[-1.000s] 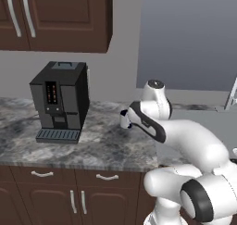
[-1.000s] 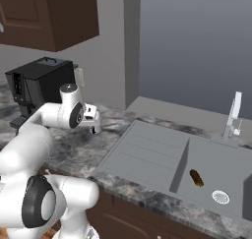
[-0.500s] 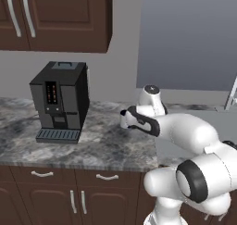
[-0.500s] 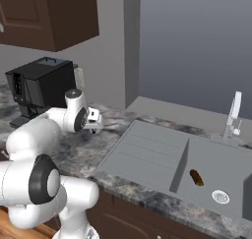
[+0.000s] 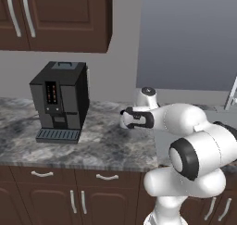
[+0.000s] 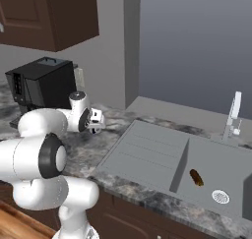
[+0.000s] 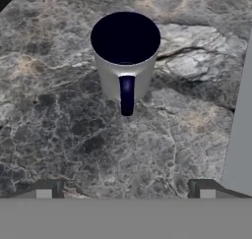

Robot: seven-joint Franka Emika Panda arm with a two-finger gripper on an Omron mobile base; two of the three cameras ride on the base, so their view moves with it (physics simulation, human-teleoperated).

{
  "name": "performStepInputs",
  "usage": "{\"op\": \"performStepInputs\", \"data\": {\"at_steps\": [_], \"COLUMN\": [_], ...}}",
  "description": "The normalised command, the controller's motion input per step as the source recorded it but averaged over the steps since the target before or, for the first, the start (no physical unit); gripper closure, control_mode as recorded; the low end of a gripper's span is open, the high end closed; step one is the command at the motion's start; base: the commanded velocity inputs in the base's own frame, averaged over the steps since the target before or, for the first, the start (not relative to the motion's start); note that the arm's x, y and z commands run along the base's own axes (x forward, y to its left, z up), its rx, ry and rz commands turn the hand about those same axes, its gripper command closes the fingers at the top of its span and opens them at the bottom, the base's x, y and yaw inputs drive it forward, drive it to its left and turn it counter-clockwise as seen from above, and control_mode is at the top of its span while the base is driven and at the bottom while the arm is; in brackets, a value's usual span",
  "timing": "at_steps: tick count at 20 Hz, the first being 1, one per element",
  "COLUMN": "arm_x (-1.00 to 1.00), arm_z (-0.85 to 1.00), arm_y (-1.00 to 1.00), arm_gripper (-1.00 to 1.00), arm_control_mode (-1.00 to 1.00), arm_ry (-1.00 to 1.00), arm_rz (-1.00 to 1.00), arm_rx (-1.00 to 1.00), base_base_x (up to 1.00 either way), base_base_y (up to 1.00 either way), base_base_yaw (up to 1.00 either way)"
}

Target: Clear the mugs and bowl far away from the sink.

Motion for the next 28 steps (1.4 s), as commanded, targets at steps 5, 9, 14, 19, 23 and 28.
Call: {"op": "performStepInputs", "data": {"at_steps": [5, 9, 14, 19, 23, 28], "arm_x": [0.33, 0.29, 0.24, 0.2, 0.26, 0.24], "arm_z": [-0.09, -0.09, -0.16, -0.23, -0.2, -0.19], "arm_y": [0.05, 0.04, 0.01, 0.0, 0.0, 0.0], "arm_gripper": [-1.0, -1.0, -1.0, -1.0, -1.0, -1.0], "arm_control_mode": [-1.0, -1.0, -1.0, -1.0, -1.0, -1.0], "arm_ry": [0.0, 0.0, 0.0, 0.01, 0.01, 0.03], "arm_rz": [0.0, 0.0, 0.0, 0.0, 0.0, 0.0], "arm_rx": [0.0, 0.0, 0.0, 0.0, 0.0, 0.0], "base_base_x": [0.0, 0.0, 0.0, 0.0, 0.0, 0.0], "base_base_y": [0.0, 0.0, 0.0, 0.0, 0.0, 0.0], "base_base_yaw": [0.0, 0.0, 0.0, 0.0, 0.0, 0.0]}}
